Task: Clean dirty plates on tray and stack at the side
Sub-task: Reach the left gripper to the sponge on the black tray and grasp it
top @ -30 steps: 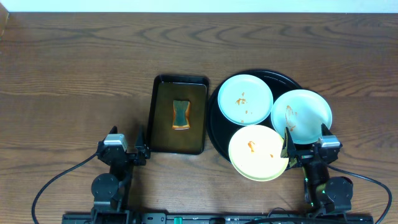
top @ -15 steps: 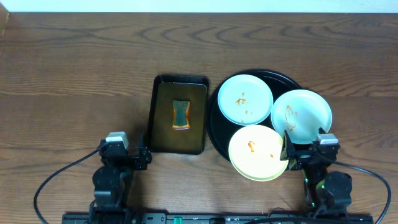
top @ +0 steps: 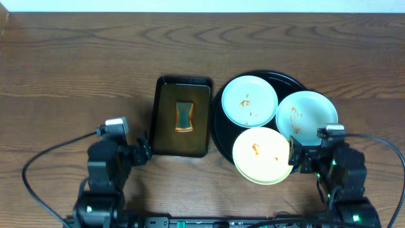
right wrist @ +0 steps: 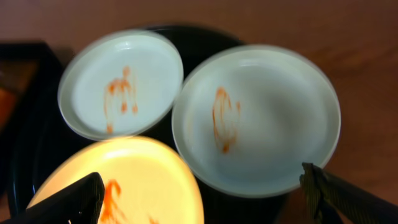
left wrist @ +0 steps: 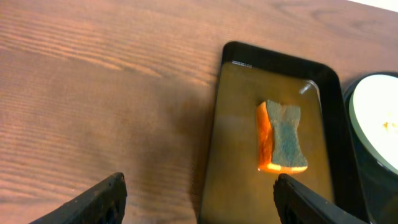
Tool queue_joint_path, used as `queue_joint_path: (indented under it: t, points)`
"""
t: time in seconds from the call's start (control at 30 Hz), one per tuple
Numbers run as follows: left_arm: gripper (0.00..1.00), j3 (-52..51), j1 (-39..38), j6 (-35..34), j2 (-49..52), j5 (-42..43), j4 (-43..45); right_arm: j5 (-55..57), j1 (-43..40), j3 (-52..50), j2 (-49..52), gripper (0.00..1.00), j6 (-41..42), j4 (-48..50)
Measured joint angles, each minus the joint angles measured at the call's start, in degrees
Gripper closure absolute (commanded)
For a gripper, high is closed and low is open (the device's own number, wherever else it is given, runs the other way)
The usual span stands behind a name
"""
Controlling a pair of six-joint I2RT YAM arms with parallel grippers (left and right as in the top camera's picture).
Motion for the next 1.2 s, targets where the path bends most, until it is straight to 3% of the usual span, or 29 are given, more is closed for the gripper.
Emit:
queue_joint_path:
  t: [0.23,0.4,1.03,1.2]
  points:
    - [0.23,13.5,0.0,0.0,15.5,2.6,-11.7,0.0,0.0,9.0,13.7,0.01,0.1,-8.6]
    - [0.23,20.5,0.0,0.0,22.5,3.3,-17.5,-0.1,0.0,12.3,18.0,0.01,-0.1,-9.2]
    - [0.23,21.5,0.0,0.0,25.1,3.4,-17.9,-5.0,0.0,12.7,18.4,0.01,-0.1,-9.1]
    - [0.29,21.5,0.0,-0.1,25.1,3.6,-13.3,-5.5,0.0,12.7,18.4,0.01,-0.1,-8.7]
